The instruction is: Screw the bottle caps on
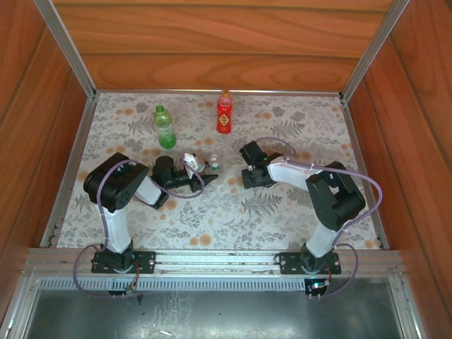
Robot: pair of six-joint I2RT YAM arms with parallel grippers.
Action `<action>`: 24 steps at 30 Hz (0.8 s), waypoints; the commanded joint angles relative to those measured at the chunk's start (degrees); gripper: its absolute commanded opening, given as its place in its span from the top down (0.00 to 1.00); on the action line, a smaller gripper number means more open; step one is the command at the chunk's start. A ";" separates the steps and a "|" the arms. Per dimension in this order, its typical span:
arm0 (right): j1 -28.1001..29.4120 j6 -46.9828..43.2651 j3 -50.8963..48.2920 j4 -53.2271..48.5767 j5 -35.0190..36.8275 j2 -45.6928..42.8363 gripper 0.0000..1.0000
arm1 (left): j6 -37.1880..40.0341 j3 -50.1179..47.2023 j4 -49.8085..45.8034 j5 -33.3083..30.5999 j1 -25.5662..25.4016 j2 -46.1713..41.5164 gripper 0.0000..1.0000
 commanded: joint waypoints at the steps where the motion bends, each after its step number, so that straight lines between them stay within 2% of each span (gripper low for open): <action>1: -0.49 0.59 1.05 -1.65 -0.85 0.70 0.49 | 0.47 -0.61 -2.97 1.43 0.36 -0.31 0.50; 14: -0.52 -0.13 1.34 -2.61 -0.10 -0.08 0.55 | 0.49 -0.39 -2.95 1.64 0.31 -0.22 0.50; 24: 0.24 -4.49 2.64 -6.26 0.12 -5.68 0.57 | 0.84 0.10 -2.92 1.93 -0.30 -0.58 0.49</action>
